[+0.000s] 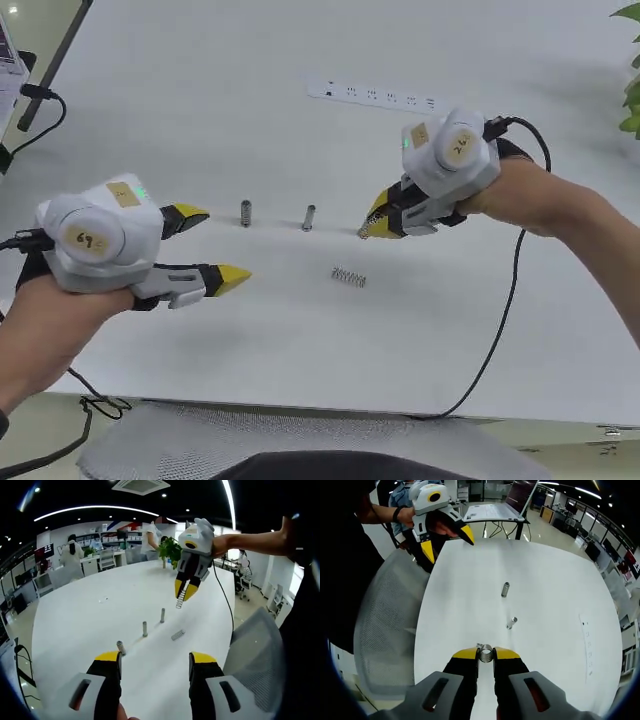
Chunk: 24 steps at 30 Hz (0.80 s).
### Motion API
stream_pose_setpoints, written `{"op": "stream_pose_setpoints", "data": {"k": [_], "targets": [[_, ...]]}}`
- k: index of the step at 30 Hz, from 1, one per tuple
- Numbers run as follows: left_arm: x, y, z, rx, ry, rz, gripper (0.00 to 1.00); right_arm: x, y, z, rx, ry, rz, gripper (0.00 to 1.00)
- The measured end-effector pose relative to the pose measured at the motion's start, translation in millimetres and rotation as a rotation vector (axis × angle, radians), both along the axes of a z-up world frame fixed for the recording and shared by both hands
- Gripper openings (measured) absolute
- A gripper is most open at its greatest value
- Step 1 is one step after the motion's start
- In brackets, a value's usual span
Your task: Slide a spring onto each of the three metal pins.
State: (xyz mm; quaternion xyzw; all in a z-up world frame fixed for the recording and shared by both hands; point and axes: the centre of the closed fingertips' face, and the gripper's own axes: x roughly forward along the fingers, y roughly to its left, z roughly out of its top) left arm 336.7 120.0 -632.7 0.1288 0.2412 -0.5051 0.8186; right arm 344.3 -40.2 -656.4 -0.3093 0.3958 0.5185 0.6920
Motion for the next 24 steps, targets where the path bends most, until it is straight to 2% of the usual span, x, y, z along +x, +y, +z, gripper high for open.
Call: {"op": "stream_pose_setpoints", "data": {"k": [13, 15, 24], "targets": [[7.5, 29.7, -2.9, 0.003, 0.008, 0.075, 0.55, 24.3, 7.3, -10.8, -0.005, -0.003, -0.01, 0.09], [8.3, 33.3, -4.0, 0.004, 0.011, 0.085, 0.56, 31.5, 6.1, -14.4, -0.009, -0.008, -0.016, 0.09], [5.6, 46.0, -15.9, 0.018, 0.042, 0.115, 0.59, 43.1, 12.5, -18.3, -0.012, -0.011, -0.03, 0.09]]}}
